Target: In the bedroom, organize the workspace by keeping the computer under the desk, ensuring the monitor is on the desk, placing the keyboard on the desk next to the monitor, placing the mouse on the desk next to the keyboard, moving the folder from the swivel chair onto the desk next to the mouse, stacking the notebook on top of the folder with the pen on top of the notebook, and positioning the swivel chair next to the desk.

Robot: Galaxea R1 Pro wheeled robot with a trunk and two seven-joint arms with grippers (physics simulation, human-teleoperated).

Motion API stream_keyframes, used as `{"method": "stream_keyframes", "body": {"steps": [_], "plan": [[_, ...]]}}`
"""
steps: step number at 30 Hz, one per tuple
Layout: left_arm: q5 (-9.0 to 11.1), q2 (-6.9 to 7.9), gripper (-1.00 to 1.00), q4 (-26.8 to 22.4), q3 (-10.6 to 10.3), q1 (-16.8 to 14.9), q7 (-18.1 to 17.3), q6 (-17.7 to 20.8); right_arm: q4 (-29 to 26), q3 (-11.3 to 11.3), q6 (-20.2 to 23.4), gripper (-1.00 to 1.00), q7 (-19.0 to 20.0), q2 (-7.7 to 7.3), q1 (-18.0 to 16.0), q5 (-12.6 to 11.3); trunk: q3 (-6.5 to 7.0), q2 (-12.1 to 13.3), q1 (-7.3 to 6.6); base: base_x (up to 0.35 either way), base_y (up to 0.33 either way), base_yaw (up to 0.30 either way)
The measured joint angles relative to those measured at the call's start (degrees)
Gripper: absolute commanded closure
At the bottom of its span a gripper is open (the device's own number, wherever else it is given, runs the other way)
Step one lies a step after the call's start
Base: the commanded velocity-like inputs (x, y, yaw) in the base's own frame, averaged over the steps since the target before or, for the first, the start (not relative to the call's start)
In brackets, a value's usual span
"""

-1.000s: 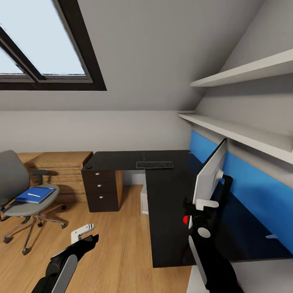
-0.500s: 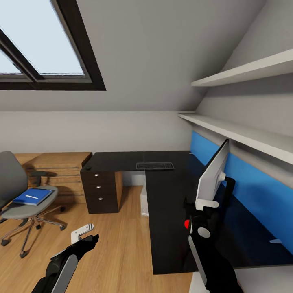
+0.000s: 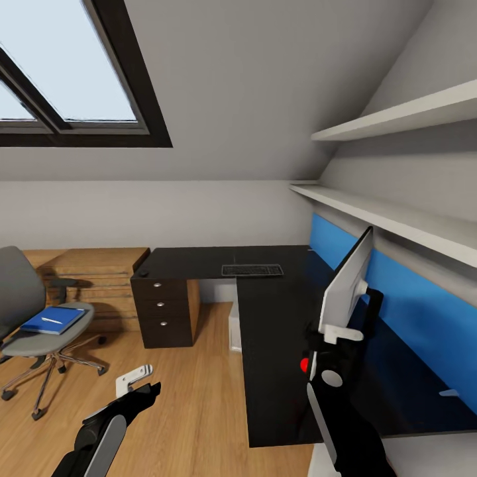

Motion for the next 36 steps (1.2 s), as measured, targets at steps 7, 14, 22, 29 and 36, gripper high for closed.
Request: {"method": "stream_keyframes", "body": {"steps": [7, 14, 22, 29, 36], "plan": [[0.0, 0.00, -1.00, 0.0, 0.0, 0.0, 0.0, -0.1, 0.0, 0.0, 0.1, -1.00, -2.0, 0.06, 0.0, 0.0, 0.00, 0.0, 0.00, 0.000, 0.000, 0.000], [0.0, 0.00, -1.00, 0.0, 0.0, 0.0, 0.0, -0.1, 0.0, 0.0, 0.9, -1.00, -2.8, 0.08, 0.0, 0.0, 0.00, 0.0, 0.01, -0.063, -0.050, 0.000], [0.0, 0.00, -1.00, 0.0, 0.0, 0.0, 0.0, -0.1, 0.0, 0.0, 0.9, -1.00, -2.8, 0.06, 0.0, 0.0, 0.00, 0.0, 0.03, -0.224, -0.215, 0.000], [-0.1, 0.01, -1.00, 0.0, 0.0, 0.0, 0.0, -0.1, 0.0, 0.0, 0.9, -1.00, -2.8, 0.03, 0.0, 0.0, 0.00, 0.0, 0.01, -0.127, -0.305, 0.000], [-0.1, 0.01, -1.00, 0.0, 0.0, 0.0, 0.0, -0.1, 0.0, 0.0, 0.9, -1.00, -2.8, 0.04, 0.0, 0.0, 0.00, 0.0, 0.00, -0.013, -0.342, 0.000]]}}
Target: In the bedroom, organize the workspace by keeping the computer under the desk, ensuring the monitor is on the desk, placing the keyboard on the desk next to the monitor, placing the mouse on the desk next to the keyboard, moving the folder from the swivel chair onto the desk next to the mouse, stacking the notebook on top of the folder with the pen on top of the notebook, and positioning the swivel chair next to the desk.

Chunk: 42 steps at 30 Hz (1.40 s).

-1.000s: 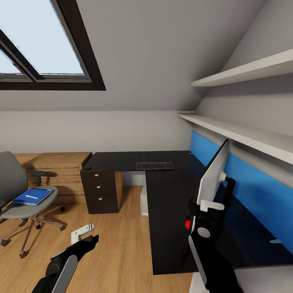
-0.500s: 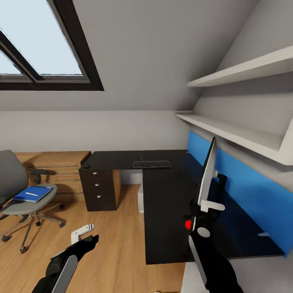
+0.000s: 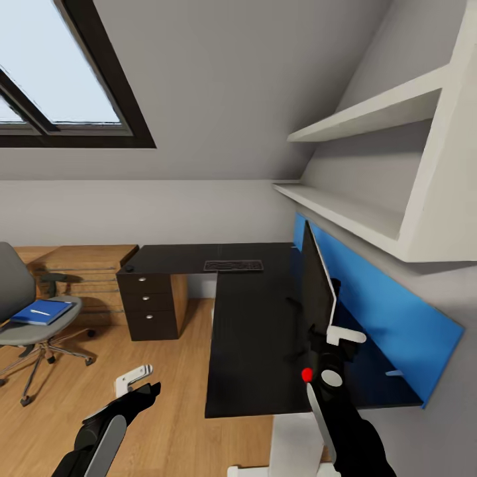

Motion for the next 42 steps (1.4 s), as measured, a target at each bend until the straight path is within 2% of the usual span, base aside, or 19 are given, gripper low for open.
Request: {"method": "stream_keyframes", "body": {"steps": [8, 35, 42], "plan": [[0.0, 0.00, -1.00, 0.0, 0.0, 0.0, 0.0, 0.0, 0.0, 0.0, 0.0, -1.00, 0.1, -0.03, 0.0, 0.1, 0.00, 0.0, 0.00, -0.001, -0.268, 0.000], [0.1, 0.02, -1.00, 0.0, 0.0, 0.0, -0.1, 0.3, -0.2, 0.2, -0.2, -1.00, 0.5, 0.13, 0.0, -0.7, 0.00, 0.0, 0.00, 0.000, -0.005, 0.000], [0.1, 0.09, -1.00, 0.0, 0.1, 0.0, -0.1, 0.5, -0.1, 0.0, -0.5, -1.00, 0.5, 0.13, 0.0, -0.7, 0.00, 0.0, 0.01, -0.113, -0.109, 0.000]]}}
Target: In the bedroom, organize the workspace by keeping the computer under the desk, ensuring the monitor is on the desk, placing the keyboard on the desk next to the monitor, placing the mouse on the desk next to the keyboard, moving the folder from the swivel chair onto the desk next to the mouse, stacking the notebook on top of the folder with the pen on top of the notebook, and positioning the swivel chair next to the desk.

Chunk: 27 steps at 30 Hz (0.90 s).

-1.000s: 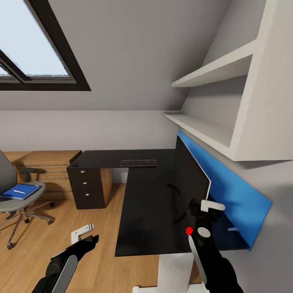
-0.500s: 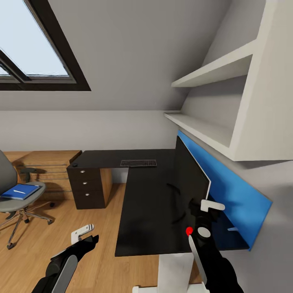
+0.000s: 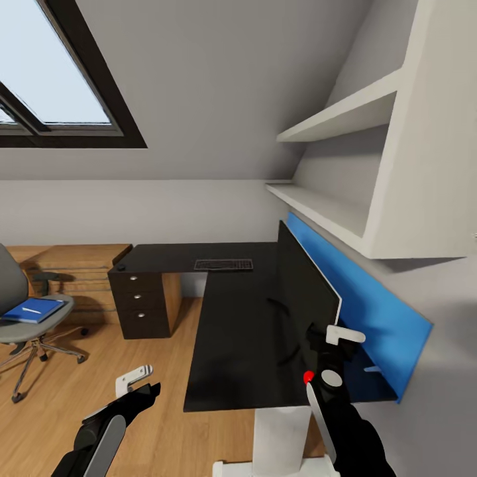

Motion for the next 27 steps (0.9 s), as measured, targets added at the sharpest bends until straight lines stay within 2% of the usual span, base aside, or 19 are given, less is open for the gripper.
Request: {"method": "stream_keyframes", "body": {"steps": [20, 27], "plan": [[0.1, 0.00, -1.00, 0.0, 0.1, 0.0, 0.0, 0.1, 0.1, -0.1, 0.0, -1.00, 0.1, -0.08, 0.0, 0.1, 0.00, 0.0, -0.01, -0.041, -0.040, 0.000], [0.1, 0.00, -1.00, 0.0, 0.1, 0.0, 0.0, 0.1, 0.2, 0.0, 0.0, -1.00, 0.2, -0.09, 0.0, 0.1, 0.00, 0.0, 0.03, -0.248, 0.000, 0.000]]}}
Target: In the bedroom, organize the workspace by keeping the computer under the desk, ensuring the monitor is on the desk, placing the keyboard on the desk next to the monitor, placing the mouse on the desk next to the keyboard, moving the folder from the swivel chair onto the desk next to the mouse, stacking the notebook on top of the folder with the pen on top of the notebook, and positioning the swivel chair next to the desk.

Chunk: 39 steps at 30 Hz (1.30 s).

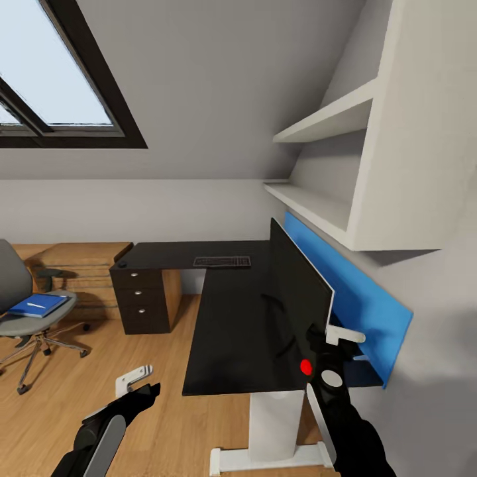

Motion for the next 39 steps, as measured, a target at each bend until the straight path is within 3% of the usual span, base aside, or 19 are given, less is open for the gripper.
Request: {"method": "stream_keyframes", "body": {"steps": [26, 30, 35, 37, 39], "plan": [[0.0, 0.00, -1.00, 1.5, 0.0, 0.0, 0.0, -0.1, 2.3, 0.2, -0.1, -1.00, 0.6, -0.05, 0.0, 0.0, 0.00, 0.0, 0.00, -0.332, 0.000, 0.000], [0.0, -0.05, -1.00, 6.3, -0.1, 0.0, 0.0, -0.5, 2.8, 0.2, -0.2, -1.00, 0.6, -0.06, 0.0, 0.0, 0.00, 0.0, 0.00, -0.334, 0.000, 0.000], [-0.3, -0.08, -1.00, 18.0, -0.2, 0.0, -0.1, -1.4, 3.6, 0.6, -0.2, -1.00, 0.6, 0.01, 0.0, 0.0, -0.01, 0.0, 0.00, -0.334, 0.000, 0.000], [-1.6, -0.09, -1.00, 23.4, -0.3, 0.0, -0.2, -4.0, 4.1, 1.0, -0.2, -1.00, 0.6, 0.07, 0.0, 0.0, -0.01, 0.0, 0.00, -0.334, 0.000, 0.000], [-4.5, -0.12, -1.00, 28.5, -0.8, 0.1, -0.3, -8.9, 4.5, 1.5, -0.3, -1.00, 0.6, 0.13, 0.0, -0.1, -0.01, 0.0, 0.00, -0.333, 0.013, 0.000]]}}
